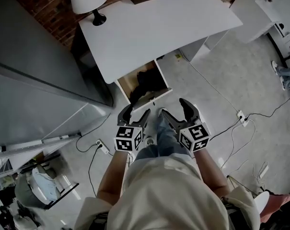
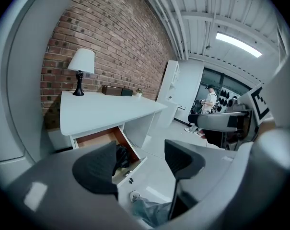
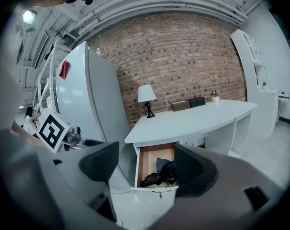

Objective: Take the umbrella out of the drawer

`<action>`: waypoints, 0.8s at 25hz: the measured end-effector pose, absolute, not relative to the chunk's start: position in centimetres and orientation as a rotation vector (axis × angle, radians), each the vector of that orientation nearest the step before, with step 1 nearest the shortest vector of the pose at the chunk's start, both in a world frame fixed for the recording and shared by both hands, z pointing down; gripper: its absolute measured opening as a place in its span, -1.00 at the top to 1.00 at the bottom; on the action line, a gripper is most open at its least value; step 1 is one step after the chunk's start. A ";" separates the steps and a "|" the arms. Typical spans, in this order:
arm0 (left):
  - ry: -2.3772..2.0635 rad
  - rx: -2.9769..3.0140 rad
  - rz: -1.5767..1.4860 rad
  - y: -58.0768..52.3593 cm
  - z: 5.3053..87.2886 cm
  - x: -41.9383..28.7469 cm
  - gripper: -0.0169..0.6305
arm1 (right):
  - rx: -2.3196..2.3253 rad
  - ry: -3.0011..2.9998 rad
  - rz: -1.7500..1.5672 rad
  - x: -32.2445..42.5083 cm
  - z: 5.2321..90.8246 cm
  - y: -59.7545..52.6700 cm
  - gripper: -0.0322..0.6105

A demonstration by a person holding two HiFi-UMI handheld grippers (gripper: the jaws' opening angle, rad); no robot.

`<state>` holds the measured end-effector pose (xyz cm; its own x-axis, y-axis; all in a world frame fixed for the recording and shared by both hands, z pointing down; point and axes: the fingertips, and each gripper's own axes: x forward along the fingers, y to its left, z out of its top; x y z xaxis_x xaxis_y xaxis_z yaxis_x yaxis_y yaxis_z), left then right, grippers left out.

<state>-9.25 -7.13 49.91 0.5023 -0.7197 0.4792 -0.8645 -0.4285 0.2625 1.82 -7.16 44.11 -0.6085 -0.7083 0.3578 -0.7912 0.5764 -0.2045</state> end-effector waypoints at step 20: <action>-1.139 2.126 0.815 -19.8 69.0 -5.9 -0.17 | 1.126 -2.482 0.667 4.1 54.4 -20.4 -0.16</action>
<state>-5.95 -19.79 68.98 0.4466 -0.5035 0.7396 -0.8626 -0.4619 0.2064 4.10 -20.36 54.40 -0.6312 -0.6118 0.4767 -0.7683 0.5772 -0.2765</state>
